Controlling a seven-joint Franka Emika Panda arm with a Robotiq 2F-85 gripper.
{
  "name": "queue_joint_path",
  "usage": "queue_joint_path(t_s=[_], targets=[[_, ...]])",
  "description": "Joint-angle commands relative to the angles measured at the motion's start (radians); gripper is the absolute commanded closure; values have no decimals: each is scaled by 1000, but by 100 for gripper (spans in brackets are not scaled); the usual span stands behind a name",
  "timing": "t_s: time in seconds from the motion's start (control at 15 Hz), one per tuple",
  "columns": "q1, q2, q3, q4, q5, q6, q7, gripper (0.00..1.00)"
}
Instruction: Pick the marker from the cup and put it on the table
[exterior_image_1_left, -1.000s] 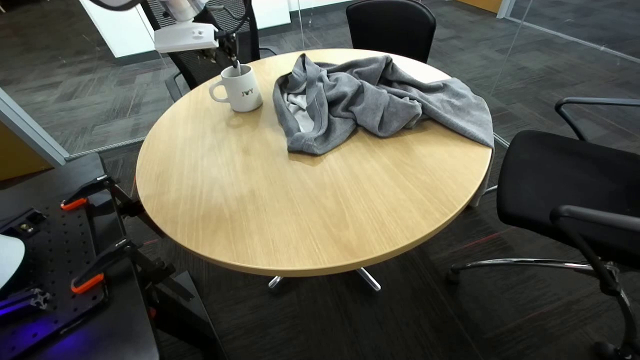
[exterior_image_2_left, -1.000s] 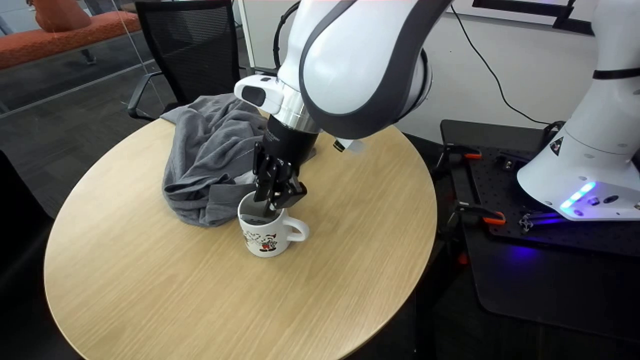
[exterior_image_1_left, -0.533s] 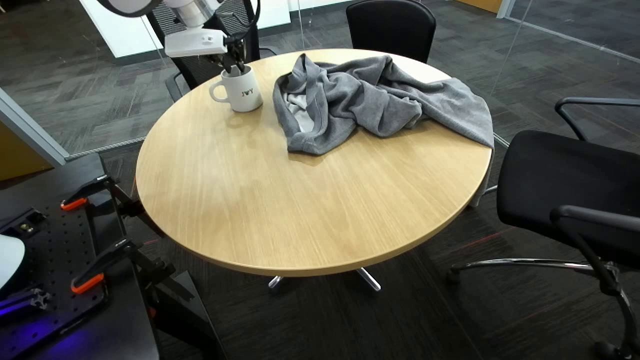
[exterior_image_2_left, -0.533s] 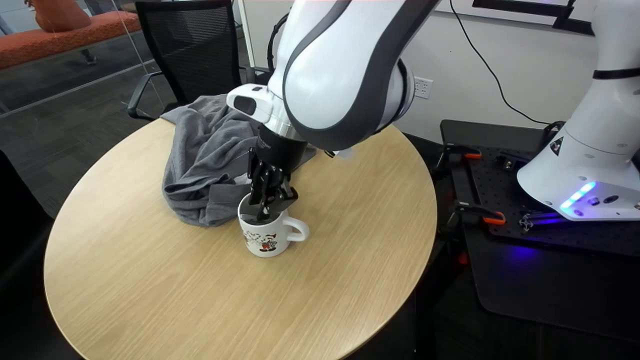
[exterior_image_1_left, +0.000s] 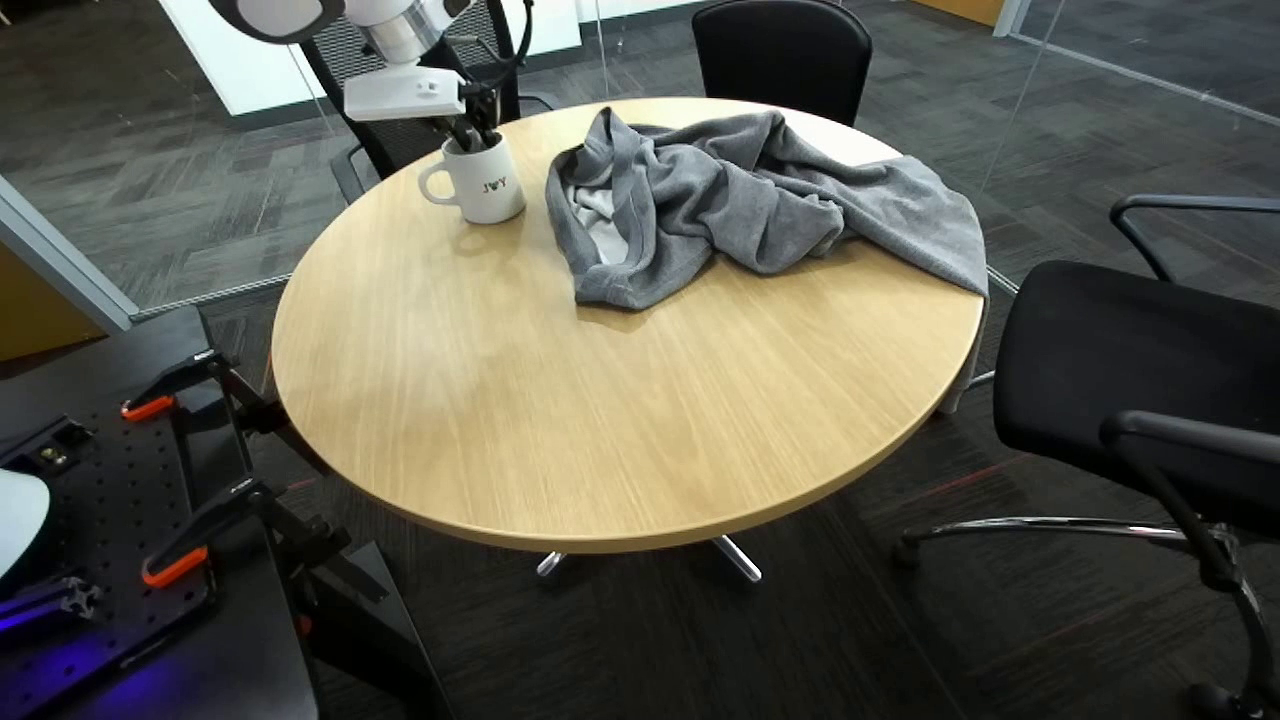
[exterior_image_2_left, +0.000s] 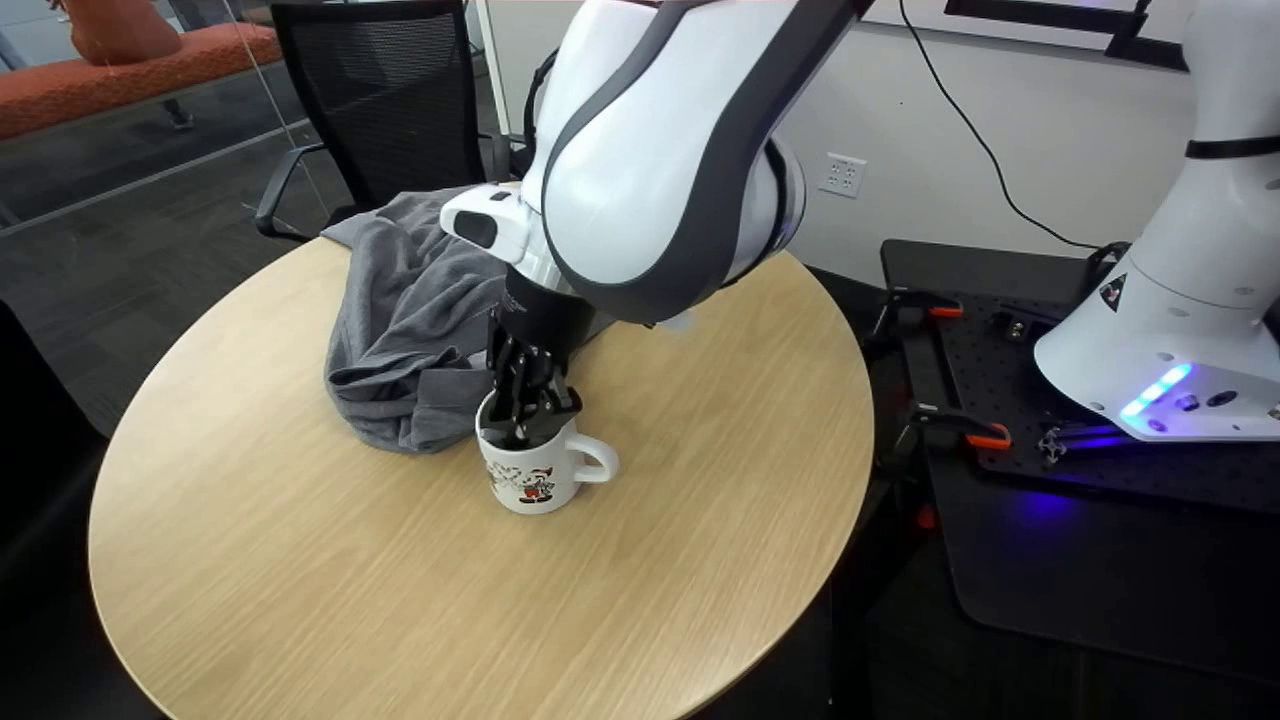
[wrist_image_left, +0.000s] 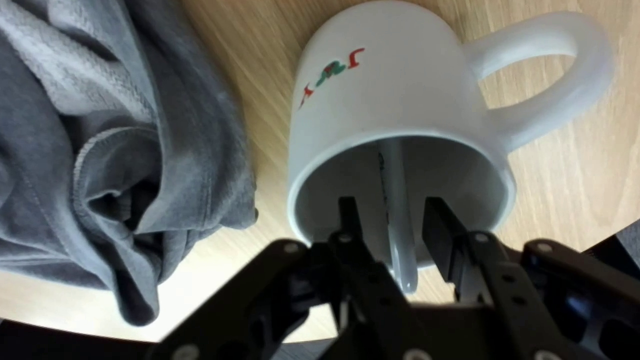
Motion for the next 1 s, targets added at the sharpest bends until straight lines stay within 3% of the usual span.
queue_joint_path(t_s=[0.0,0.07,0.13,0.2,0.67,0.93], targets=[[-8,20,-4,38,-1,-37,19,73],[-10,23,-3,42,0,-39,17,90],[-12,25,-1,43,2,-40,15,98],[-13,26,0,44,3,-39,13,100],[-3,-22,0,-5,13,-2,13,97],[-14,-82,38,-49,56,69,-24,97]])
